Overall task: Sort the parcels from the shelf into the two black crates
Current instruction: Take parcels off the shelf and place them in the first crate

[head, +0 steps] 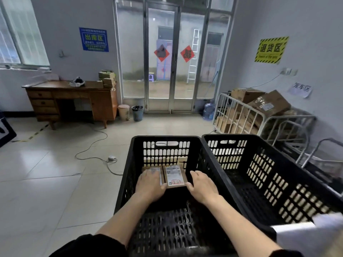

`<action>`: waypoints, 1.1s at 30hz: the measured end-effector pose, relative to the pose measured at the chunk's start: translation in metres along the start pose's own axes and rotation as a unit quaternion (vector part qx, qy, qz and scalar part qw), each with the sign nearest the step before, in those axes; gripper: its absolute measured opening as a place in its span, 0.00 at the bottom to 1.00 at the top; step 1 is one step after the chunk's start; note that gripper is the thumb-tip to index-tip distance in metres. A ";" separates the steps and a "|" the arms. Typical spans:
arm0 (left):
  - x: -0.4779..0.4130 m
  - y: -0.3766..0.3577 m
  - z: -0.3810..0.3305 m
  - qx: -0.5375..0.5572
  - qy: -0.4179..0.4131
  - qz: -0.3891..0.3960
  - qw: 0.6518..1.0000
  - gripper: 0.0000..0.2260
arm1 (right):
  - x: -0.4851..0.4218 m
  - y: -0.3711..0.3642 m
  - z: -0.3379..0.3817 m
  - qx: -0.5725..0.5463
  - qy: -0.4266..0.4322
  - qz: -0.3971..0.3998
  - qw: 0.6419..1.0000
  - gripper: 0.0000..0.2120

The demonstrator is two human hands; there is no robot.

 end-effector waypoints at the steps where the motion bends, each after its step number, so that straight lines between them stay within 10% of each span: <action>1: 0.007 0.003 -0.003 -0.001 -0.009 -0.003 1.000 0.28 | 0.010 0.005 0.000 0.000 -0.005 -0.006 1.000 0.25; 33: 0.178 0.001 -0.303 0.037 -0.307 0.013 0.951 0.26 | 0.320 0.120 -0.208 0.004 -0.296 -0.141 0.945 0.24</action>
Point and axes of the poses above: each hand's wrist, its own x-axis away from the middle knuckle, its own y-axis out of the back of the hand, z = x × y, the point moved 7 cm from there along -x, towards the middle knuckle
